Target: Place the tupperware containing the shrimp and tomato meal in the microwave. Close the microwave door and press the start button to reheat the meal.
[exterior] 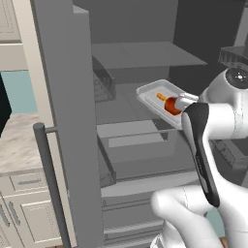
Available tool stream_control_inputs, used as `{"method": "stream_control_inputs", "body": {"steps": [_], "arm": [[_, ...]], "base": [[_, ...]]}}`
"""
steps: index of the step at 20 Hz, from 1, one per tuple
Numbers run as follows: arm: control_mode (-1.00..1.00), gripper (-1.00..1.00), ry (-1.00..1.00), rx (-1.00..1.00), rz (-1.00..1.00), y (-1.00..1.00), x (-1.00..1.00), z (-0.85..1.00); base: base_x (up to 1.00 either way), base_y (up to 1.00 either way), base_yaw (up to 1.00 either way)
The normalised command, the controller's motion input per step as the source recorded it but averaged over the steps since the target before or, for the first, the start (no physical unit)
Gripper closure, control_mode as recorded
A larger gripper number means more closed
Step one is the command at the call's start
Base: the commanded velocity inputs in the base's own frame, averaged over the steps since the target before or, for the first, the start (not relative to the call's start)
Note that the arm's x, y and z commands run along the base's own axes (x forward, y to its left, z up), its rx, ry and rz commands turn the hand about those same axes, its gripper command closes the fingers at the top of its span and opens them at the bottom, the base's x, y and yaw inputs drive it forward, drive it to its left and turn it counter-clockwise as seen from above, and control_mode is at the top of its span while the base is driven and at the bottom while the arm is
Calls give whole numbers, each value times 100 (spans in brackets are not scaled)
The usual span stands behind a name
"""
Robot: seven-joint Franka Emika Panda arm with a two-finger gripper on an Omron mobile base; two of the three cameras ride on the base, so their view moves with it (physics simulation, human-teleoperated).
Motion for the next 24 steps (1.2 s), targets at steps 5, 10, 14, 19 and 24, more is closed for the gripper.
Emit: {"method": "stream_control_inputs", "body": {"steps": [5,10,14,19,24], "arm": [[-100,100,0,0,-14,-34,-6,-5],[-100,100,0,0,0,0,-2,0],[-100,100,0,0,0,3,-25,-13],[-100,100,0,0,10,1,-68,-8],[-100,100,0,0,18,8,-68,-2]], "base": [[0,0,0],[0,0,0],[0,0,0],[0,0,0],[0,0,0]]}}
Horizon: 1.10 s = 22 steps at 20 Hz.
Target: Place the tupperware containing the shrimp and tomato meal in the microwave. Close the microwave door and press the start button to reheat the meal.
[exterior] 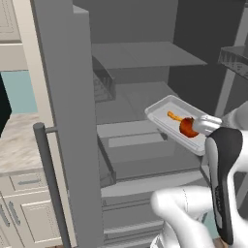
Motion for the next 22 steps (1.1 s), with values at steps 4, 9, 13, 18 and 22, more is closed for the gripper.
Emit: {"method": "stream_control_inputs", "body": {"steps": [4,9,13,18,22], "arm": [[-100,100,0,0,3,1,11,0],[-100,100,0,0,0,0,36,0],[-100,100,0,0,0,0,34,0],[-100,100,0,0,0,0,23,0],[-100,100,0,0,0,0,12,0]], "base": [[0,0,0],[0,0,0],[0,0,0],[0,0,0],[0,0,0]]}}
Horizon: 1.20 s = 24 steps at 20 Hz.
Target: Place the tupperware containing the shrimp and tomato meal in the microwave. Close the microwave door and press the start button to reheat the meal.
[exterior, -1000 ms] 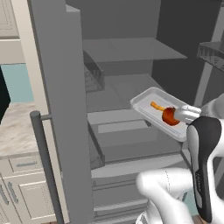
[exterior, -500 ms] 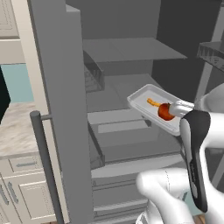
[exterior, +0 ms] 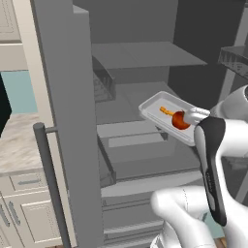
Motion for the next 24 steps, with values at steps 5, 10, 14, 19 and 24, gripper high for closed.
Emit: {"method": "stream_control_inputs", "body": {"steps": [5,10,14,19,24], "arm": [[100,100,0,0,0,0,1,0],[100,100,0,0,0,0,0,0],[100,100,0,0,0,0,0,0],[100,100,0,0,0,0,0,0],[100,100,0,0,0,0,0,0]], "base": [[-1,0,0],[-61,0,9],[-99,0,19],[-85,10,31],[-42,38,39]]}}
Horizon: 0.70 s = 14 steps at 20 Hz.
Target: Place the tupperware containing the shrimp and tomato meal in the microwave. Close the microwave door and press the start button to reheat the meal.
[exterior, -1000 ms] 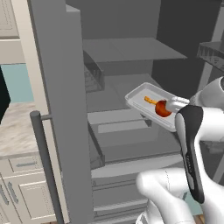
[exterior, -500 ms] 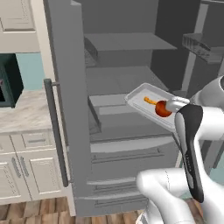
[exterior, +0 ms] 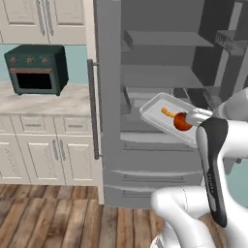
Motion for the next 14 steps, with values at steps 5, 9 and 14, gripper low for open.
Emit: {"method": "stream_control_inputs", "body": {"steps": [5,9,14], "arm": [[100,100,0,0,0,0,0,0],[100,100,0,0,0,0,0,0],[100,100,0,0,0,0,0,0]], "base": [[-5,60,39],[0,61,43],[0,43,46]]}}
